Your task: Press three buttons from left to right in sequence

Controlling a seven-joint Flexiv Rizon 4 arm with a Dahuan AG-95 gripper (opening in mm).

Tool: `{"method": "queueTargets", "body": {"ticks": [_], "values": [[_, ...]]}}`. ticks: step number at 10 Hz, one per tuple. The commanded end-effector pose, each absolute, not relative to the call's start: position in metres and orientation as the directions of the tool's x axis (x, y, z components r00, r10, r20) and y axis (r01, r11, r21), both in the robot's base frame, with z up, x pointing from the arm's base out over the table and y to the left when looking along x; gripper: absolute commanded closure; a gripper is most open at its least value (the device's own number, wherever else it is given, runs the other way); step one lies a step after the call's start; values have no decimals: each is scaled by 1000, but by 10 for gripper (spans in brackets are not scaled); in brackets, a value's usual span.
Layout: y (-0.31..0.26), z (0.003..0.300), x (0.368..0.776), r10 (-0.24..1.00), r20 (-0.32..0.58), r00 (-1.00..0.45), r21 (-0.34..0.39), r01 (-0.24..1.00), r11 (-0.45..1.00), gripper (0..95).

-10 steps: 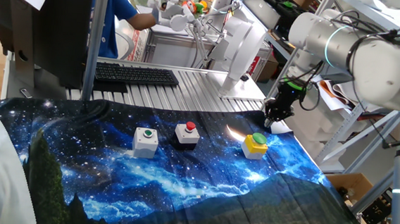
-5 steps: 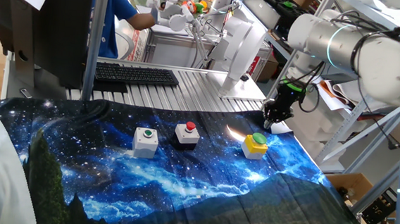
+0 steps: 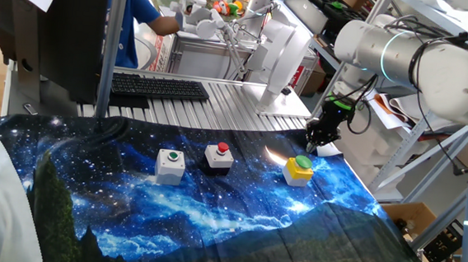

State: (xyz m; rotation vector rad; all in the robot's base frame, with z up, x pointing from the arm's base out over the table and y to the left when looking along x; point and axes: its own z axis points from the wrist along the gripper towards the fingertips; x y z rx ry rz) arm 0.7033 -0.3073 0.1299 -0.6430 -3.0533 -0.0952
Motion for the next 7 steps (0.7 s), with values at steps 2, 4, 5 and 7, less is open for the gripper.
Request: {"method": "queueTargets", "body": {"ticks": [2,4,5,7], "values": [[-304,122,703,406,23,-914,58,407,912,950],[-306,112,706,403,19,-915,63,404,913,950],[-308,109,708,400,16,-917,67,400,914,950],[-308,107,709,403,16,-915,67,403,913,950]]}}
